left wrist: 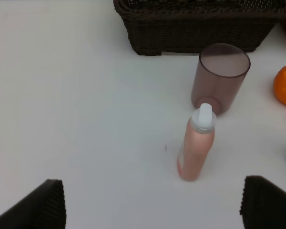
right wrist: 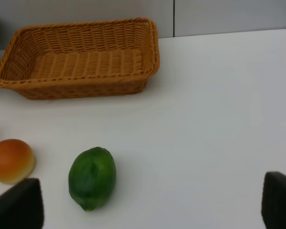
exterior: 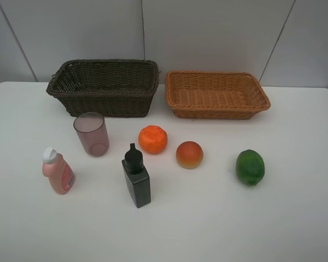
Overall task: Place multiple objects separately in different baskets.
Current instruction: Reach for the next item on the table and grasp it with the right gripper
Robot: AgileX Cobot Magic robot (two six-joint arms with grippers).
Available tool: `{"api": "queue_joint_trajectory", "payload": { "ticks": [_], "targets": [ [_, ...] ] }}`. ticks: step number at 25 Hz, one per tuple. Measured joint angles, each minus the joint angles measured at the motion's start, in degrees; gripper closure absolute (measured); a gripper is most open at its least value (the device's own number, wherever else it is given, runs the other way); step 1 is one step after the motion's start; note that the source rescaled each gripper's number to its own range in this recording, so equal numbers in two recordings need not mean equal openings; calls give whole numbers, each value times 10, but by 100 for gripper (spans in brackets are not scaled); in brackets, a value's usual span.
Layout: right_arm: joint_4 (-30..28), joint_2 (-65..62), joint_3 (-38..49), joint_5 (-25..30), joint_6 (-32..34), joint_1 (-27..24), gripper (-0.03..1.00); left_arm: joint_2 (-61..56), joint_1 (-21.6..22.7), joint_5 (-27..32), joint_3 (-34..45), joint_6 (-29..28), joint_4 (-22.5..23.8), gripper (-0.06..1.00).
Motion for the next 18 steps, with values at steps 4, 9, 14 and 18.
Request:
{"api": "queue_joint_trajectory", "payload": {
  "ticks": [4,9,14,18],
  "targets": [
    [0,0,0,0,0,0,-1,0,0,0,0,0,0,-2],
    [0,0,0,0,0,0,-1,0,0,0,0,0,0,-2],
    [0,0,0,0,0,-7,-1,0,1,0,0,0,0,-2],
    [0,0,0,0,0,-15,-1,0,4,0,0,0,0,-2]
  ]
}}
